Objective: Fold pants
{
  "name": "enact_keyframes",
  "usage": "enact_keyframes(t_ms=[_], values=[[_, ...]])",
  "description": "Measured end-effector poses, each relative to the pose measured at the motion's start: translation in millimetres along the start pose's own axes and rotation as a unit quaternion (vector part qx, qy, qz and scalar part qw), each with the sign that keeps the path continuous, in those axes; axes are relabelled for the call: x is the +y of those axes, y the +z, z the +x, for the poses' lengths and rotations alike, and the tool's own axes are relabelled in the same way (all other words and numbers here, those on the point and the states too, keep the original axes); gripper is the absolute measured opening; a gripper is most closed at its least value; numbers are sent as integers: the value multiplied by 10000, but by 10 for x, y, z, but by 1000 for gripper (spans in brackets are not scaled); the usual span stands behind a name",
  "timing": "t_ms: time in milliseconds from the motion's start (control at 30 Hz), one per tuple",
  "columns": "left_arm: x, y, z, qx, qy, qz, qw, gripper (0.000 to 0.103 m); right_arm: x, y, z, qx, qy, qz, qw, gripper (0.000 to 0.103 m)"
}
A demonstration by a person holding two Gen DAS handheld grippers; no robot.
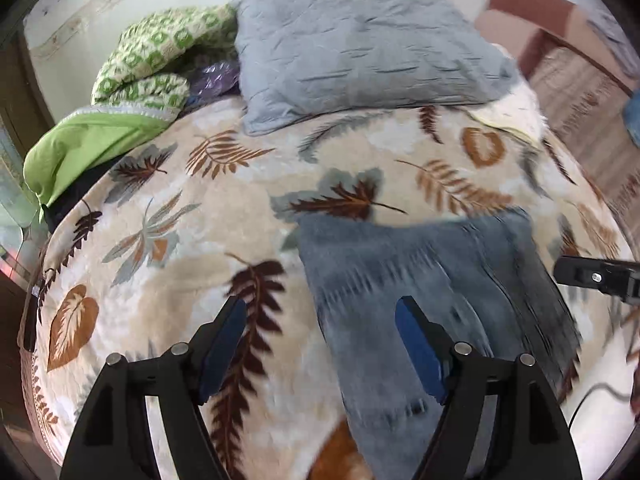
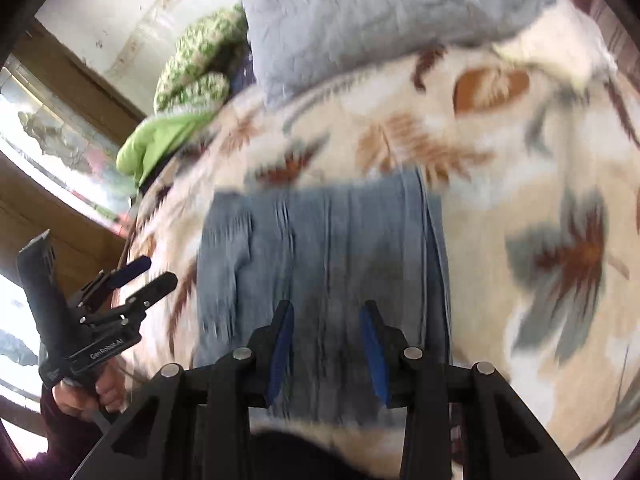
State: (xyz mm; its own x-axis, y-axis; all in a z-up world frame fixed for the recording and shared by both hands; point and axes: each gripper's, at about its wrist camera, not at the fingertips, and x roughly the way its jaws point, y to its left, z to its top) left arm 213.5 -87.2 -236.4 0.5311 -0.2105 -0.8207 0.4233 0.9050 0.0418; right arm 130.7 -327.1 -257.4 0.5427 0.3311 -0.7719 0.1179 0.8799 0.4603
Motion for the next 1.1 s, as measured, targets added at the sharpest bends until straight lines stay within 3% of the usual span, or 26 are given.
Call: enact_keyframes(t_ms=[133, 267, 367, 467, 533, 633, 767, 933, 1100], values=[[69, 197, 440, 413, 13, -424, 9982, 78, 21, 286, 226, -227, -20, 131, 9997, 38], [77, 165, 717, 653, 126, -656, 9956, 78, -70, 438, 537, -149, -70, 360, 9992, 39], [99, 137, 887, 711, 294, -679, 9947, 80, -248, 451, 742, -36, -272, 651, 9975, 61], [107, 110, 1041, 783, 305, -749, 9936, 83, -350, 434, 834, 10, -89, 802, 9967, 61], [105, 128, 1060, 760, 360, -772, 9935, 84, -295, 421, 864, 43, -250, 571, 9980, 61], [144, 150, 973, 880, 259, -904, 9917, 83, -249, 418, 827, 71, -336, 425, 9985, 61], [139, 61, 495, 534, 181, -827, 9950, 83, -299, 300, 525, -78, -34, 741, 9972, 61], [-91, -267, 63, 358, -46, -387, 9986, 83, -47, -77, 151, -91, -39, -5, 10000, 61], [-375, -706, 47, 644, -68, 90, 9979, 83, 13, -466, 204, 403, -289, -292, 9983, 62]])
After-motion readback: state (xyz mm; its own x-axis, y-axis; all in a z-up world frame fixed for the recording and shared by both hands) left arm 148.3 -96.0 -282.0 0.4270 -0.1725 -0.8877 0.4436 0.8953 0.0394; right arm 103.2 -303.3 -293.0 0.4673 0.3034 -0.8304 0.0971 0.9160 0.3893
